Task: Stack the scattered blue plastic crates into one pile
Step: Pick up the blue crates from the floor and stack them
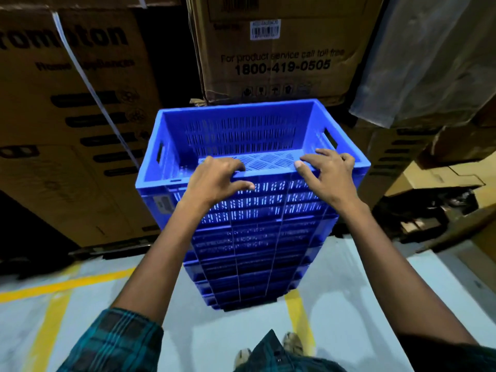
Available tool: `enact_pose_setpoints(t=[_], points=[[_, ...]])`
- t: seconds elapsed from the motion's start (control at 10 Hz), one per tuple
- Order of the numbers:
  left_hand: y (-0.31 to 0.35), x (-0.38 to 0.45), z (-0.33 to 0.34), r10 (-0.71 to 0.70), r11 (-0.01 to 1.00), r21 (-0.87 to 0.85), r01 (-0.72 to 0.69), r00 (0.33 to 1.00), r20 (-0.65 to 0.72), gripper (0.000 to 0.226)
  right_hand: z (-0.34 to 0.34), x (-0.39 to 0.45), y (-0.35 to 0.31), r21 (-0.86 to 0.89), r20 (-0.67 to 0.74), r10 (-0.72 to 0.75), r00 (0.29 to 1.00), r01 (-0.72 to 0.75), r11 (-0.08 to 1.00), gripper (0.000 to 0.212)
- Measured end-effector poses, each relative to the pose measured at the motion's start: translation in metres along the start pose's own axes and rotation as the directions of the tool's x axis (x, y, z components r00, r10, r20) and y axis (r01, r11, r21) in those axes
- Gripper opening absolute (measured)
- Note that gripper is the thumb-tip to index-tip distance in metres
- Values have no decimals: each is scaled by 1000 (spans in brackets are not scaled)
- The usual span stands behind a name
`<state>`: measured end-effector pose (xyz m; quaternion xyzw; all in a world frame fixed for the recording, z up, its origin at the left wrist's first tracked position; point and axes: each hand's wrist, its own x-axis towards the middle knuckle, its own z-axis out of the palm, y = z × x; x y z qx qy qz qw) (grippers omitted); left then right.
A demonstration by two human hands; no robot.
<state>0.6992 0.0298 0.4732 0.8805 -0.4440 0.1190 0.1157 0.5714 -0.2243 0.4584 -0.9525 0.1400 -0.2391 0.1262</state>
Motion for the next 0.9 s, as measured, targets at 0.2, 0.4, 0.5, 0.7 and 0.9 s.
enact_pose_setpoints(t=[0.2, 0.4, 0.5, 0.7, 0.9], points=[[15, -17, 15, -13, 987, 156, 44, 980, -198, 43, 2, -4, 9, -39, 12, -72, 997, 73, 997, 47], [36, -36, 23, -84, 989, 102, 111, 969, -233, 51, -1, -18, -5, -23, -6, -10, 1000, 9, 1000, 47], [46, -50, 25, -125, 982, 103, 157, 957, -262, 59, 6, -38, -11, -51, -28, 13, 1000, -14, 999, 50], [79, -84, 30, -304, 948, 29, 316, 931, -199, 68, 7, -67, -16, -98, 48, -10, 999, 15, 995, 67], [99, -91, 5, -384, 919, 2, 394, 898, -214, 74, -14, -64, -22, -121, 76, -15, 997, 24, 992, 69]])
